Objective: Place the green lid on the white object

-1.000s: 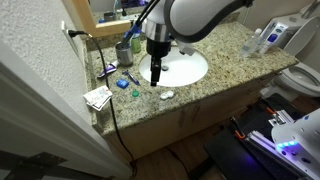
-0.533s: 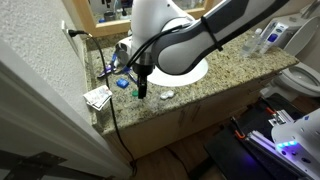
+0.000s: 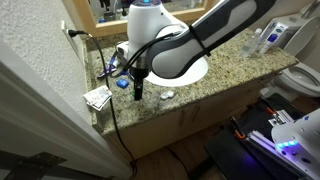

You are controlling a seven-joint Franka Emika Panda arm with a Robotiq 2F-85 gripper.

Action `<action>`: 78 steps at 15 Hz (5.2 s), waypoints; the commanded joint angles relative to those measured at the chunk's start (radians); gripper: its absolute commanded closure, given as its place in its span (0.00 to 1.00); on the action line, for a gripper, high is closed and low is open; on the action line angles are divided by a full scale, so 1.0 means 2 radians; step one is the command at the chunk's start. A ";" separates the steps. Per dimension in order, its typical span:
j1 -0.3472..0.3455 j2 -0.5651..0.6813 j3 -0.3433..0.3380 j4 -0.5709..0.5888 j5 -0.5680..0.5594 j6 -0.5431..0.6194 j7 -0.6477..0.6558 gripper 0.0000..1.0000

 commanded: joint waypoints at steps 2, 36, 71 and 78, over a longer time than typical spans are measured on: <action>0.002 0.037 -0.009 0.027 -0.025 0.035 0.021 0.00; 0.004 0.096 -0.003 0.127 -0.003 -0.095 0.054 0.92; -0.043 -0.141 0.005 -0.192 0.045 0.026 0.093 0.92; -0.045 -0.133 0.009 -0.193 0.052 0.034 0.091 0.67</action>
